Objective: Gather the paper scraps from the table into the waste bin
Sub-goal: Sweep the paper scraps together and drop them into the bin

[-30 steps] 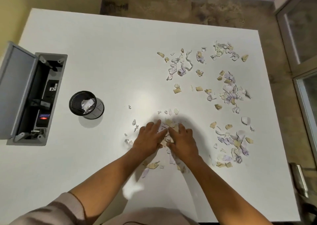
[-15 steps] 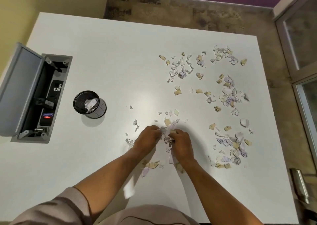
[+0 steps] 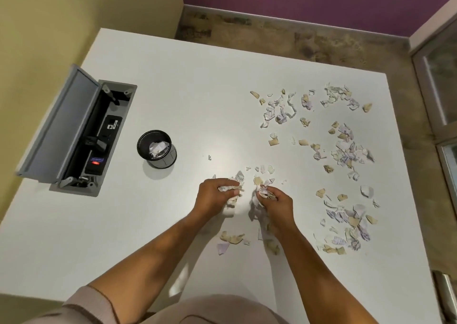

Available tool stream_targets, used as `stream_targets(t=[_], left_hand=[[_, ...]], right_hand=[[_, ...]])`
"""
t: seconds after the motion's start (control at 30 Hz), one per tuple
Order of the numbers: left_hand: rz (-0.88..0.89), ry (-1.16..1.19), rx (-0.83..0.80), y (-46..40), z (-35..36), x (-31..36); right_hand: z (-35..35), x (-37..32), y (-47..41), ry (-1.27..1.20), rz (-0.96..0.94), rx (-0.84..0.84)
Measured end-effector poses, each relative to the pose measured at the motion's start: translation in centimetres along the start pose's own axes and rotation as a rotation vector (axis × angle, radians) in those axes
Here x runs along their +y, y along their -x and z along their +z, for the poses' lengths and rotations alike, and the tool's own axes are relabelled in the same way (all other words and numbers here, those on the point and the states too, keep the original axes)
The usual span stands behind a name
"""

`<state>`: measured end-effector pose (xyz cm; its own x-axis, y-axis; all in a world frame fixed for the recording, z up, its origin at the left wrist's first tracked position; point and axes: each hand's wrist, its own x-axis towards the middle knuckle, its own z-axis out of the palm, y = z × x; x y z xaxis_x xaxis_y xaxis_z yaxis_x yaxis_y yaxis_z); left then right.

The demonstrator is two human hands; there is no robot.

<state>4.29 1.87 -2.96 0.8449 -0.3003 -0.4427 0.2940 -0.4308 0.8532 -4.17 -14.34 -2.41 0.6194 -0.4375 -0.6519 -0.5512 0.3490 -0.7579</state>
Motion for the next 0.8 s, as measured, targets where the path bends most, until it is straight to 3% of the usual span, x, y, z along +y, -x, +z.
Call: stream_targets(t=[0.13,0.3,0.67,0.8], left_hand=[[-0.046,0.200,0.062,0.8,-1.9,1.4],[-0.013,0.282,0.138,1.1,-5.5,2.5],[0.007,0.295,0.398,-2.4,-15.8,2.7],[0.040,0.079,0.481,-4.4,-18.0,2.3]], right_hand=[[2.8,-1.1,0.6,-0.095,0.017,0.029],[6.5,-2.9,1.8,-0.286,0.054,-0.073],[11.6,-4.3,3.3,-0.454,0.121,-0.185],[12.2,-4.0,3.3,-0.446,0.131,-0.199]])
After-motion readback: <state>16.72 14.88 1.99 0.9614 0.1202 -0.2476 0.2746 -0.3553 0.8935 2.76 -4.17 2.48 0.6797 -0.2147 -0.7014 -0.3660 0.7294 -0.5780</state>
